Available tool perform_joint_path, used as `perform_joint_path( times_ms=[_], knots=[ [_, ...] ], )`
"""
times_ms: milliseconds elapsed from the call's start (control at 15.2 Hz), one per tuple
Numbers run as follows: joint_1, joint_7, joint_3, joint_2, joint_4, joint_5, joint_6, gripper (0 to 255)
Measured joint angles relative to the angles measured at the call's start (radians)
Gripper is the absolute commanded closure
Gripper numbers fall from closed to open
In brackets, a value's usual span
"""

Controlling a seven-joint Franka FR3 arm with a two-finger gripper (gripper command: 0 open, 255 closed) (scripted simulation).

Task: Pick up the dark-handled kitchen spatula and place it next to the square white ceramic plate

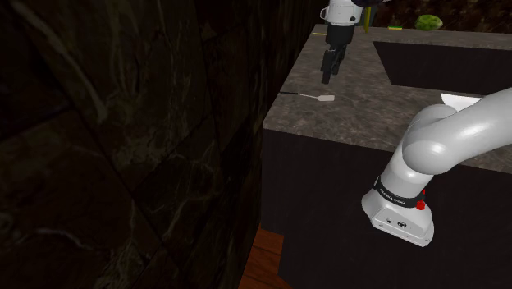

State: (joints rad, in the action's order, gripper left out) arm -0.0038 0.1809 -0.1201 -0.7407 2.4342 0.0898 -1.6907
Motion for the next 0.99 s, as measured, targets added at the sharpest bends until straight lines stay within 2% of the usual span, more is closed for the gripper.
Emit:
perform_joint_path(
  times_ms=[396,594,990],
  knots=[
    [-0.013,0.156,-0.122,0.135,-0.004,0.052,-0.154,0],
    [-0.011,0.241,-0.186,0.237,-0.047,0.06,-0.224,0],
    [0.0,0.416,-0.302,0.428,-0.115,0.03,-0.365,0]
  ],
)
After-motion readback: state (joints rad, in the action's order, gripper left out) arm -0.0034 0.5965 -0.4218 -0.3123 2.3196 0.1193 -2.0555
